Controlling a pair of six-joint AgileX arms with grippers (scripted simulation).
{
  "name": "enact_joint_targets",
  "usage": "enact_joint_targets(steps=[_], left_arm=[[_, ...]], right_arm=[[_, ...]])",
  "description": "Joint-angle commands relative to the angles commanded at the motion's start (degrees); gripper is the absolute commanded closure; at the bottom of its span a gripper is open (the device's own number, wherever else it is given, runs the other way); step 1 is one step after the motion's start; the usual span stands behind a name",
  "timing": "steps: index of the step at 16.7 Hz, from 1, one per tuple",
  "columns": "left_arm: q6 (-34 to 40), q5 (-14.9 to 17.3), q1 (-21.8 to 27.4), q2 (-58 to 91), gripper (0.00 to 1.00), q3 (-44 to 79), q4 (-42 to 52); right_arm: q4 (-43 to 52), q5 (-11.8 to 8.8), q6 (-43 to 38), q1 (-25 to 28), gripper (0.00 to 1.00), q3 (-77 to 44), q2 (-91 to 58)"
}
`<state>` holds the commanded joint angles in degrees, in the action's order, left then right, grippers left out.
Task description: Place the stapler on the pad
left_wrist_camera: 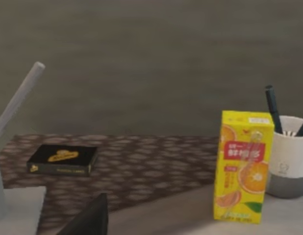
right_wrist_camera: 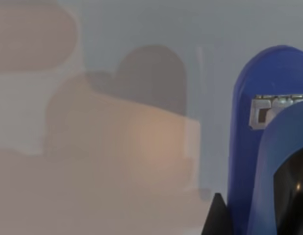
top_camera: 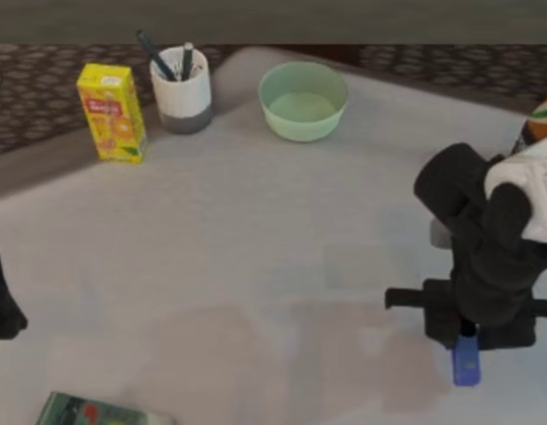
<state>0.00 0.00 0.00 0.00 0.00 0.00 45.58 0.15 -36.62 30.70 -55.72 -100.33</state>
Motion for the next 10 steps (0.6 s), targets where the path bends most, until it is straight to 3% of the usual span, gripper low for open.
enact_joint_targets(steps=[5,10], left_arm=[[0.0,0.0,0.0,0.0,0.00,0.0,0.0],[0.0,0.0,0.0,0.0,0.00,0.0,0.0]], right_arm=[[12.9,0.0,0.3,0.2,1.00,-6.6,6.0],[14.1,-0.1,0.4,0.0,1.00,-7.4,6.9]])
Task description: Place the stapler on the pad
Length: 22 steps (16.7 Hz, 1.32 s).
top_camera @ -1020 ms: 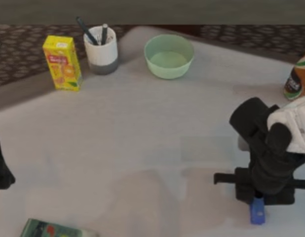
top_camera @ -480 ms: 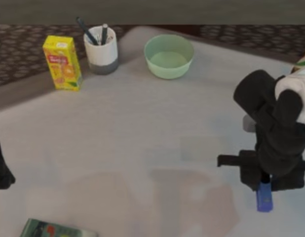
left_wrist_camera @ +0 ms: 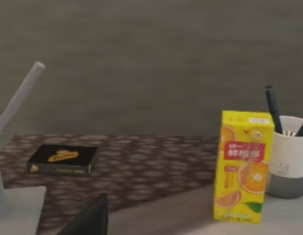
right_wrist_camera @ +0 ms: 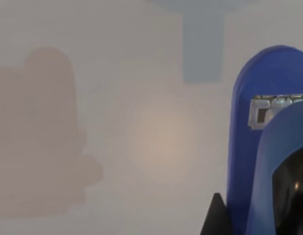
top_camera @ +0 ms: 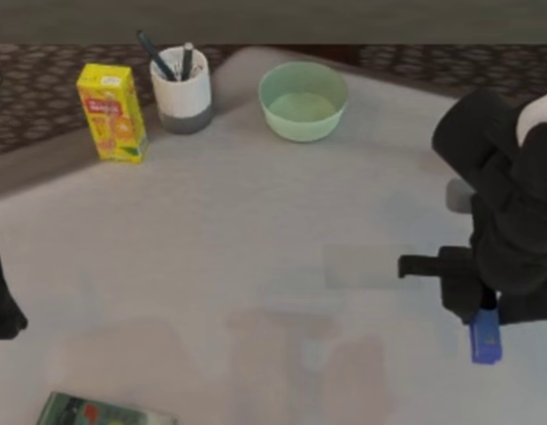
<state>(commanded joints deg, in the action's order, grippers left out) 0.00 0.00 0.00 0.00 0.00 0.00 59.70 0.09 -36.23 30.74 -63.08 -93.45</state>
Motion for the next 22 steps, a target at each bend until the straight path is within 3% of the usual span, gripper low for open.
enact_joint_targets(steps=[4,7,17,22], left_arm=[[0.0,0.0,0.0,0.0,0.00,0.0,0.0],[0.0,0.0,0.0,0.0,0.00,0.0,0.0],[0.0,0.0,0.0,0.0,0.00,0.0,0.0],[0.0,0.0,0.0,0.0,0.00,0.0,0.0]], right_arm=[[1.1,0.0,-3.8,0.3,1.00,-2.9,-2.2],[3.4,0.1,-13.0,0.6,1.00,-8.9,-6.6],[13.1,0.1,-67.9,1.0,1.00,-35.1,-25.3],[14.9,0.2,-84.1,0.7,1.00,-44.1,-29.8]])
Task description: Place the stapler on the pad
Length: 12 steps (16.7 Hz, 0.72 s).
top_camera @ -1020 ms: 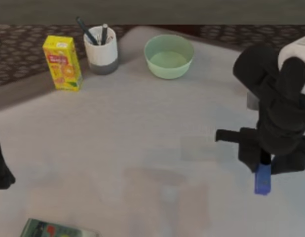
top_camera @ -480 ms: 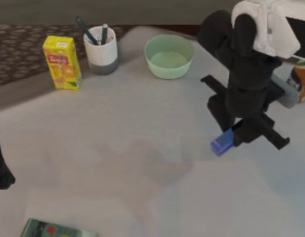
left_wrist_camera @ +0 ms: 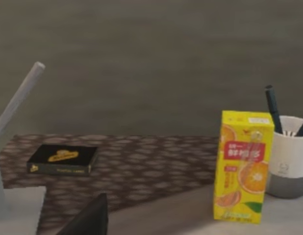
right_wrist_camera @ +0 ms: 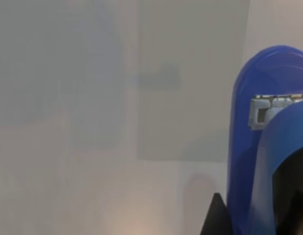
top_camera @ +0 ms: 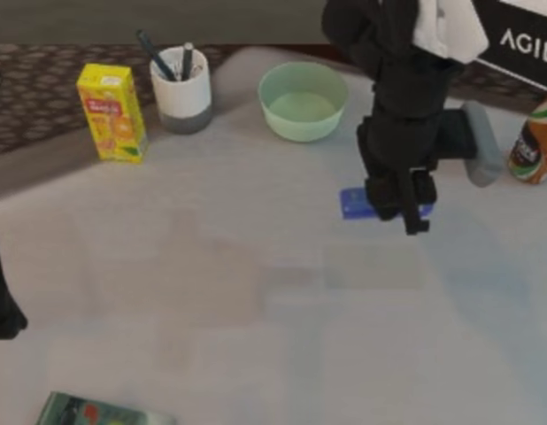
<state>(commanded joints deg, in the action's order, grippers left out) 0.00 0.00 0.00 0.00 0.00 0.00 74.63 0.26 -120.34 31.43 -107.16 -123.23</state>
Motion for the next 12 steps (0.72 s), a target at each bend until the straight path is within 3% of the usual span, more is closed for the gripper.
enact_joint_targets(steps=[8,12], left_arm=[[0.0,0.0,0.0,0.0,0.00,0.0,0.0],[0.0,0.0,0.0,0.0,0.00,0.0,0.0]], right_arm=[[-0.2,0.0,-2.5,0.0,1.00,-1.2,-0.3],[-6.1,0.1,-2.4,-0.2,1.00,3.5,-1.7]])
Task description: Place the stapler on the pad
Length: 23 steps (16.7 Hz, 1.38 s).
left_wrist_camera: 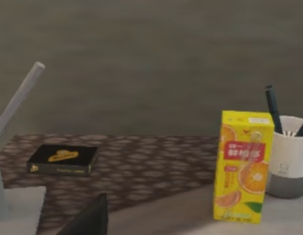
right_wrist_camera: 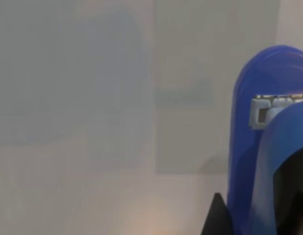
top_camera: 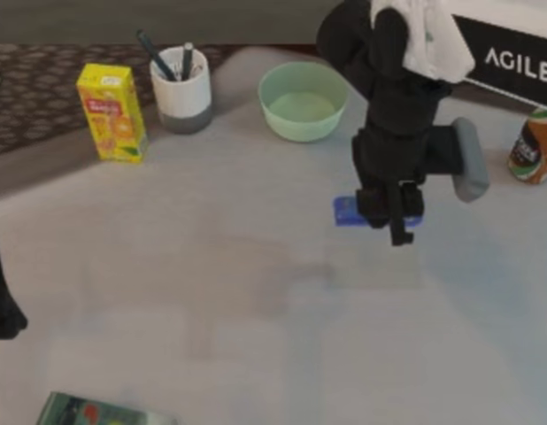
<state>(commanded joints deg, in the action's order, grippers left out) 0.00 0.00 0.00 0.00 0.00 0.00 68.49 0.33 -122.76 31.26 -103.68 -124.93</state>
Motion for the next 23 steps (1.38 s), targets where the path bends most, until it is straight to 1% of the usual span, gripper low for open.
enact_joint_targets(steps=[4,6,11,23], left_arm=[[0.0,0.0,0.0,0.0,0.00,0.0,0.0],[0.0,0.0,0.0,0.0,0.00,0.0,0.0],[0.0,0.0,0.0,0.0,0.00,0.0,0.0],[0.0,0.0,0.0,0.0,0.00,0.0,0.0]], right_arm=[[-9.7,0.0,0.0,0.0,1.00,7.1,-2.5],[-13.0,0.0,0.0,0.0,1.00,9.6,-3.3],[-13.9,0.0,-0.1,0.0,1.00,10.4,-3.6],[-13.9,0.0,-0.1,0.0,0.10,10.4,-3.6]])
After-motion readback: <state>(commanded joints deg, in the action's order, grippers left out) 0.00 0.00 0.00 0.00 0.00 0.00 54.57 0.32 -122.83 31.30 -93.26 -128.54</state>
